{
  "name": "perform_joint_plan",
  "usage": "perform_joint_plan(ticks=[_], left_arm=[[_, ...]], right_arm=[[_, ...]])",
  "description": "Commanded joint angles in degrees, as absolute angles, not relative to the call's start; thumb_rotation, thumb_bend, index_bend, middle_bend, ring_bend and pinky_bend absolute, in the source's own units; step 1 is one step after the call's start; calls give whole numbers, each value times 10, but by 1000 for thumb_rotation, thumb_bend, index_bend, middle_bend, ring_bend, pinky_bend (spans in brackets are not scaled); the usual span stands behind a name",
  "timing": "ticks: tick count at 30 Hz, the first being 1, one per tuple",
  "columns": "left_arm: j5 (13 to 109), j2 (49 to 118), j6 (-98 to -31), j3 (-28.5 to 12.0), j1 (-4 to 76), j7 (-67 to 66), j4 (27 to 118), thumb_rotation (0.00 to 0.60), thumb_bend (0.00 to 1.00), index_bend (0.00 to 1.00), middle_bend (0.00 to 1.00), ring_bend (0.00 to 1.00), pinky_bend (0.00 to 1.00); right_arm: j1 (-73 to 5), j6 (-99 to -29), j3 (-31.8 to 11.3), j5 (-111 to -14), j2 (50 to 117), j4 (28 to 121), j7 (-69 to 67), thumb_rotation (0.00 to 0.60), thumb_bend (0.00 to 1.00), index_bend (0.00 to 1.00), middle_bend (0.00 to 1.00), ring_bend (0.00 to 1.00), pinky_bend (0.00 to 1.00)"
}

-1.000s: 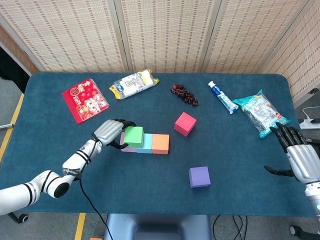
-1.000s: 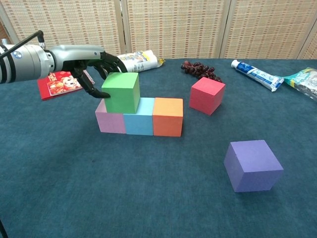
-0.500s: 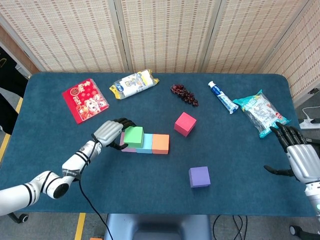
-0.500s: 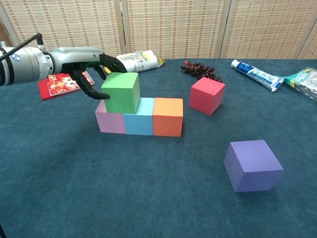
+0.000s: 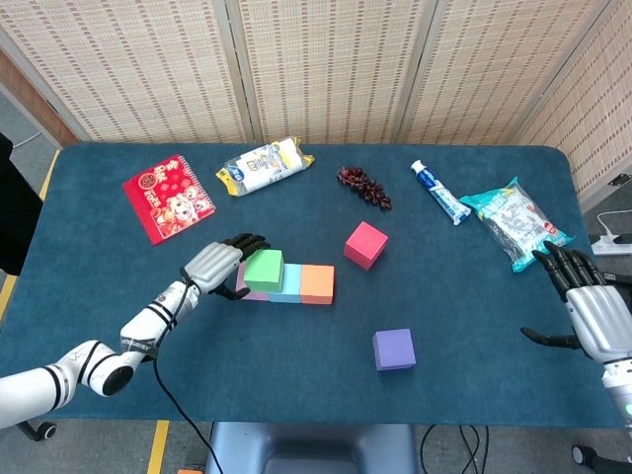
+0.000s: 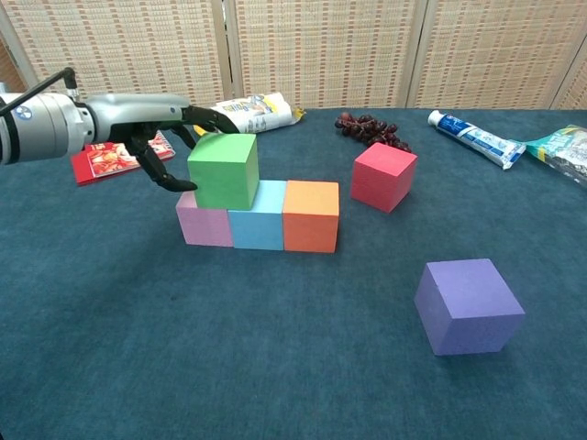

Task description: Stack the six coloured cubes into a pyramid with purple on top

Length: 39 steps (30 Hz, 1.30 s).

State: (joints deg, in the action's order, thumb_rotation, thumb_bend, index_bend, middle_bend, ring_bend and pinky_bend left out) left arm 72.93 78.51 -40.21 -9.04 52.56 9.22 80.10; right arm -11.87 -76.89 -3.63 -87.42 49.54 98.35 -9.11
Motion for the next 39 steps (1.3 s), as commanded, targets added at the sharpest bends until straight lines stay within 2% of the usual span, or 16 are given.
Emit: perform_joint_plan(ticks=[1, 6, 11, 16, 23, 28, 33, 36, 39], left_arm=[[731, 784, -404, -90, 525, 94, 803, 600, 320, 81, 8, 0, 167], [739, 774, -419, -92, 518, 97, 816, 600, 321, 23, 0, 0, 146], [748, 748, -461, -97, 495, 107, 845, 600, 320, 10, 0, 0, 129], [755, 721, -509, -92, 461, 103, 872, 600, 319, 51, 0, 0, 122], [759, 701, -581, -67, 402, 63, 899, 600, 319, 176, 32, 0, 124], [781, 691, -625, -48, 364, 56, 912, 600, 320, 215, 52, 0, 125], [805, 688, -666, -38, 336, 48, 922, 600, 319, 224, 60, 0, 124], [809, 688, -671, -37, 333, 48, 923, 600, 319, 224, 62, 0, 124], [818, 687, -682, -33, 324, 48, 925, 600, 318, 224, 63, 0, 124]], right_arm=[[-119, -769, -36, -874, 495, 984, -91, 600, 100, 0, 0, 0, 24], [-120, -766, -37, -875, 494, 984, -93, 600, 100, 0, 0, 0, 24], [-133, -748, -41, -872, 497, 987, -95, 600, 100, 0, 11, 0, 31], [-164, -709, -60, -846, 519, 995, -104, 600, 101, 0, 93, 3, 170], [-256, -558, -98, -727, 547, 1040, -66, 600, 100, 15, 143, 54, 283], [-328, -499, -122, -602, 606, 1028, 24, 600, 101, 78, 163, 84, 324], [-397, -490, -133, -469, 672, 1000, 121, 600, 100, 108, 168, 88, 329], [-409, -494, -134, -444, 683, 995, 138, 600, 85, 112, 168, 88, 329], [-442, -506, -135, -381, 720, 974, 183, 600, 50, 117, 168, 88, 329]])
